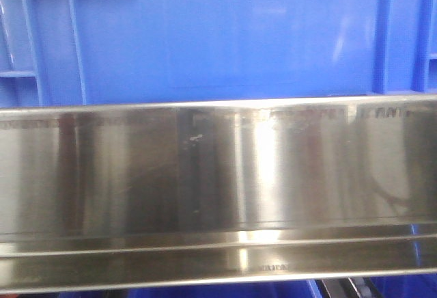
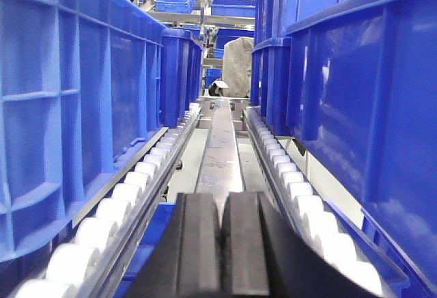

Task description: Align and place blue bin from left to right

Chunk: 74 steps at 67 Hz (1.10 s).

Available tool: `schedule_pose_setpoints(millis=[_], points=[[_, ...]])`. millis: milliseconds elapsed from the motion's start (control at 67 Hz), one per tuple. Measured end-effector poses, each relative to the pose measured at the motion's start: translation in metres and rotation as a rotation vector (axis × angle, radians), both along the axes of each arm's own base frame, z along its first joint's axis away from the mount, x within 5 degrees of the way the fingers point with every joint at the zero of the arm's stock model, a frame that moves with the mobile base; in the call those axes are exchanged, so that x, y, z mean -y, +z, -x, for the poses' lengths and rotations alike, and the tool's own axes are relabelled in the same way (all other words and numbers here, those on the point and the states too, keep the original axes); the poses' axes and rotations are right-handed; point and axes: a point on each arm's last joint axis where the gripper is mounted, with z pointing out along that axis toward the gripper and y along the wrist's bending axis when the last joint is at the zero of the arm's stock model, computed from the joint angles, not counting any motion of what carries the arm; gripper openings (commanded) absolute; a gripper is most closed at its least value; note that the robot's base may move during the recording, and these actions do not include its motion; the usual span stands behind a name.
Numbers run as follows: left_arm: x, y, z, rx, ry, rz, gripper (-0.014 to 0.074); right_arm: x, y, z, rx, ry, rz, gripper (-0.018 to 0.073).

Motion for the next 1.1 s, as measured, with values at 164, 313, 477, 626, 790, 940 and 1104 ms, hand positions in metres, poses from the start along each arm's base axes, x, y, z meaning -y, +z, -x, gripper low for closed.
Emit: schedule_pose_setpoints(millis=[164, 313, 477, 626, 790, 940, 1104], points=[[-0.020, 0.000, 0.020, 0.090, 0.090, -0.125, -0.0111, 0.000, 0.000, 0.000, 0.000, 0.000, 0.000, -0.0078], [-0.033, -0.009, 0.035, 0.145, 0.169, -0.189, -0.0111, 0.000, 0.000, 0.000, 0.000, 0.000, 0.000, -0.0078], [-0.041, -0.034, 0.043, 0.119, 0.263, -0.183, -0.0111, 0.000, 0.000, 0.000, 0.000, 0.000, 0.000, -0.0078], [-0.046, -0.057, 0.051, 0.098, 0.363, -0.163, -0.0111, 0.000, 0.000, 0.000, 0.000, 0.000, 0.000, -0.0078], [-0.050, -0.075, 0.057, 0.057, 0.447, -0.157, -0.0111, 0.000, 0.000, 0.000, 0.000, 0.000, 0.000, -0.0078], [-0.048, -0.097, 0.050, -0.044, 0.440, -0.165, -0.0111, 0.000, 0.000, 0.000, -0.002, 0.000, 0.000, -0.0078], [-0.047, -0.120, 0.043, -0.124, 0.430, -0.196, -0.0111, 0.000, 0.000, 0.000, 0.000, 0.000, 0.000, -0.0078]])
